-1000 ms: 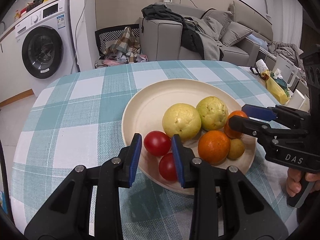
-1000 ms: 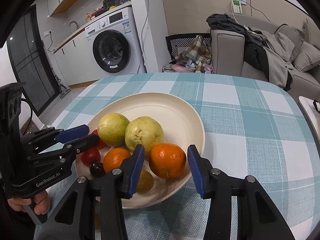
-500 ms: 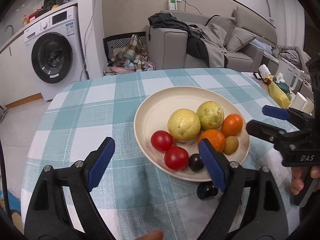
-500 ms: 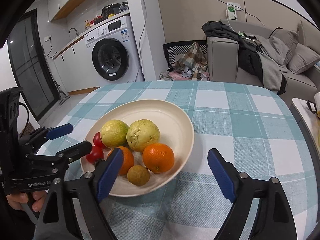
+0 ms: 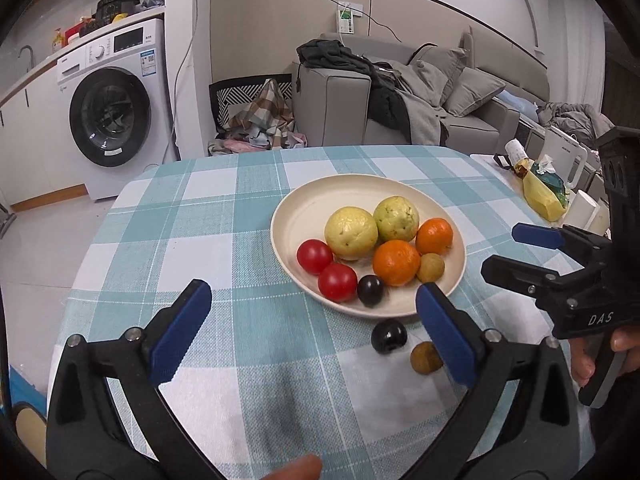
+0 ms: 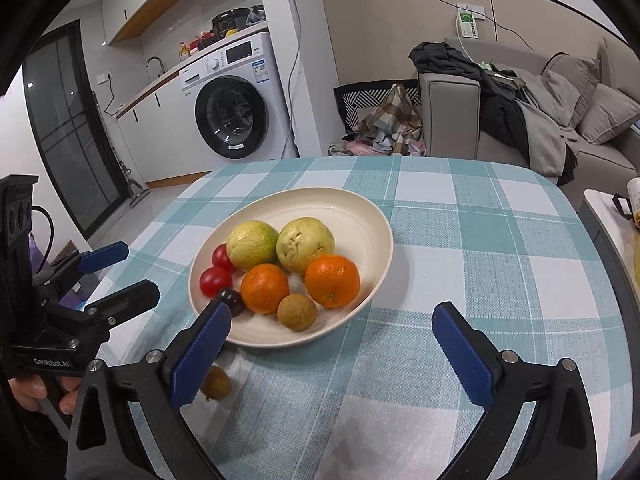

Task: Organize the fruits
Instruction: 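Move the right gripper to the brown kiwi and grasp it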

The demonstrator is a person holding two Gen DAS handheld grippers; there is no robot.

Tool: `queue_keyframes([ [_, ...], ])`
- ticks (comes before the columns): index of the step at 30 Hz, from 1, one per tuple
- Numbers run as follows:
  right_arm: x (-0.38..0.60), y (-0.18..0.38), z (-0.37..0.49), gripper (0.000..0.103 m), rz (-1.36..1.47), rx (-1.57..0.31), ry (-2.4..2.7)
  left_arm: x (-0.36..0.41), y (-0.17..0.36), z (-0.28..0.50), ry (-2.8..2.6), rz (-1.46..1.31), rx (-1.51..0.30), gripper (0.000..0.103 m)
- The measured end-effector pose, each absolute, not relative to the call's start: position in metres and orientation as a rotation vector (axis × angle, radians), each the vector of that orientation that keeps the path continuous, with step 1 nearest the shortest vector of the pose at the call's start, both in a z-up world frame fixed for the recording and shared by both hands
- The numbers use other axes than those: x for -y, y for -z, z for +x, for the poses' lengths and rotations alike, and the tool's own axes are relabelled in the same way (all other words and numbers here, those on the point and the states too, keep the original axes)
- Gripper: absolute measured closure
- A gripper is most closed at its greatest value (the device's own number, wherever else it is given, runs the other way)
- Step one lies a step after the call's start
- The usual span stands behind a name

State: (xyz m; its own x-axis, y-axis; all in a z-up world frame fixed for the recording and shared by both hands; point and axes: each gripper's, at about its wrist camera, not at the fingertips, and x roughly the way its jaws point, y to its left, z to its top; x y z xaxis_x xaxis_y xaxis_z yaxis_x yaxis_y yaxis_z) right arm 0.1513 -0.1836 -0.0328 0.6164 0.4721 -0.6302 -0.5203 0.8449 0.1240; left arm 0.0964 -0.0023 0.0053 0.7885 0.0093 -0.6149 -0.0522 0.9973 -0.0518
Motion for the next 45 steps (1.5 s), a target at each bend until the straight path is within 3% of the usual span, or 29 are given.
queue_keyframes([
  [35,0.153,0.065,0.116,0.001,-0.146,-0.824,-0.771,0.001,0.027,0.087,-0.005,-0.088,-0.716,0.001],
  [45,0.138,0.071,0.110,0.029,-0.211,-0.840,-0.830,-0.006,0.027,0.087,-0.004,-0.112,-0.716,0.001],
])
